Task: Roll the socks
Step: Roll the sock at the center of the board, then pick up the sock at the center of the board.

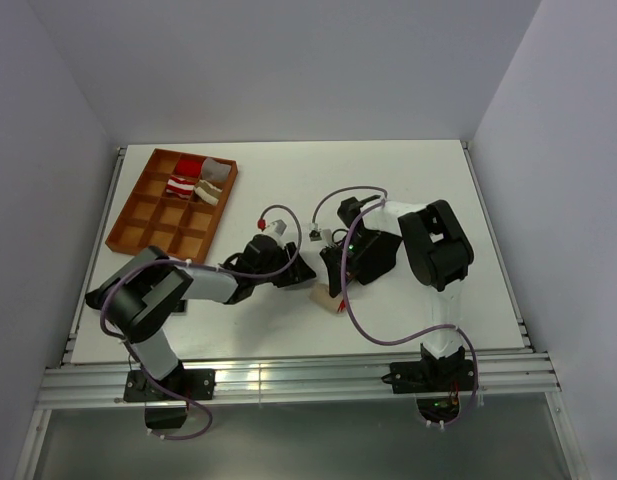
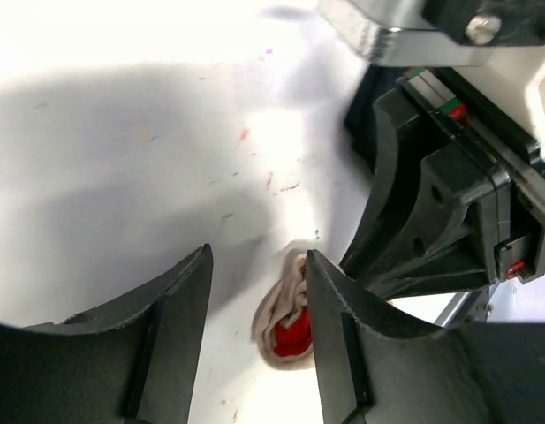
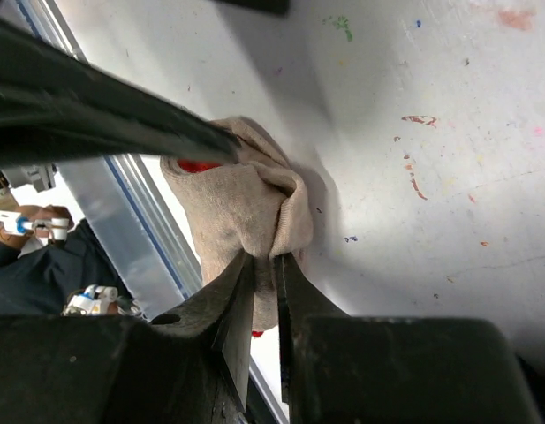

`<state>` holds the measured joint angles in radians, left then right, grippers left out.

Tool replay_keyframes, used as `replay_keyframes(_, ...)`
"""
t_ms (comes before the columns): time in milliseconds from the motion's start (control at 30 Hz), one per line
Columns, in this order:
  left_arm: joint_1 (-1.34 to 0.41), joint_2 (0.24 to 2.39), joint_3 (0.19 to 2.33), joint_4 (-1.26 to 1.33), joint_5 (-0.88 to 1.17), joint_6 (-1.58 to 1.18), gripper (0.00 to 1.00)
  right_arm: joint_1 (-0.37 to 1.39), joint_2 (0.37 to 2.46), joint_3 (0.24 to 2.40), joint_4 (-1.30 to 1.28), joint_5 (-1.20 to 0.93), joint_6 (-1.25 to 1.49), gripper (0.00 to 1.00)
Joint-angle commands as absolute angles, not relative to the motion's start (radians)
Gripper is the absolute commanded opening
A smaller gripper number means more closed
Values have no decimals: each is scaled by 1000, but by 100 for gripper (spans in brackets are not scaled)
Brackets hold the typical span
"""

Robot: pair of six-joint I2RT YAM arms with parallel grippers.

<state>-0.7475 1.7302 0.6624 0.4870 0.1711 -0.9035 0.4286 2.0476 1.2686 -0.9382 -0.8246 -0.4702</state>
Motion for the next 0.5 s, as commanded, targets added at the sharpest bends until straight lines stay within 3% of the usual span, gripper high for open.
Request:
replay_keyframes(0, -742, 1684, 601, 422, 80, -922, 53, 440, 2052, 1235, -850, -672, -486, 0)
replay_keyframes(300, -771, 1522, 421, 531, 49, -1119, 61, 431, 2040, 1229, -830, -675, -460, 0)
replay_keyframes(467, -897, 1526, 351, 685, -72, -1310, 61, 425, 2022, 1227, -819, -684, -439, 0)
